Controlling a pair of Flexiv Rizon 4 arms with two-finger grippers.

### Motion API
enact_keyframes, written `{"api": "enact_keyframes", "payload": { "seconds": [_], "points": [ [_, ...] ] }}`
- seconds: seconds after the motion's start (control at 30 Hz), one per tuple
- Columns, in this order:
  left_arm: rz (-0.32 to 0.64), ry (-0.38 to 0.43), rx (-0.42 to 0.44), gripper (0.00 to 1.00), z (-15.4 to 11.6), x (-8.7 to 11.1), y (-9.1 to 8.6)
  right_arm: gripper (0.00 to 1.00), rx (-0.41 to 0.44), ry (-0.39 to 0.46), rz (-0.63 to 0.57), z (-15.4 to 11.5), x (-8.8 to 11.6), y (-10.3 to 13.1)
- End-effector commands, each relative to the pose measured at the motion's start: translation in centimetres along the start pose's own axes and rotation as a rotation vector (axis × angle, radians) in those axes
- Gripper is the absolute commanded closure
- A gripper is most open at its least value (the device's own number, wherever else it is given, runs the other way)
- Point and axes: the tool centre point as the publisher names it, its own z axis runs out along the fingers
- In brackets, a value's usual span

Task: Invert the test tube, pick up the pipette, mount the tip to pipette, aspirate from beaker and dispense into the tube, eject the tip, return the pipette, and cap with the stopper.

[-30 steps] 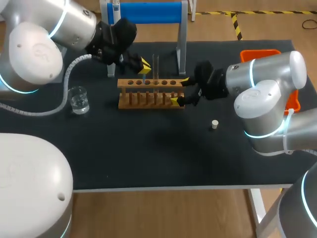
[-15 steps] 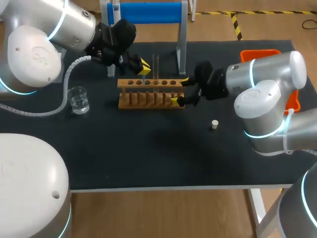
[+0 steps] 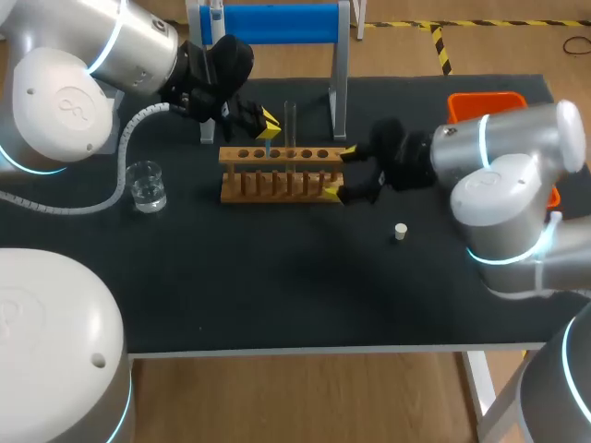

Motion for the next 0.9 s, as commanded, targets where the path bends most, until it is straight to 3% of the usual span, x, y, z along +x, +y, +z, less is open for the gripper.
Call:
{"api": "enact_keyframes", "payload": {
  "seconds": [0.03, 0.53, 0.9],
  "points": [
    [-0.001, 0.001, -0.004, 1.00, -0.1, 0.0, 0.0, 0.00, -0.141, 0.067, -0.069, -4.5, 1.6, -0.1],
    [-0.001, 0.001, -0.004, 1.00, -0.1, 0.0, 0.0, 0.00, -0.359, 0.234, -0.185, -4.9, 3.9, 4.1],
    [-0.001, 0.001, -0.004, 1.00, -0.1, 0.0, 0.0, 0.00, -0.510, 0.369, -0.118, -2.9, 4.1, 7.9]
  ]
}}
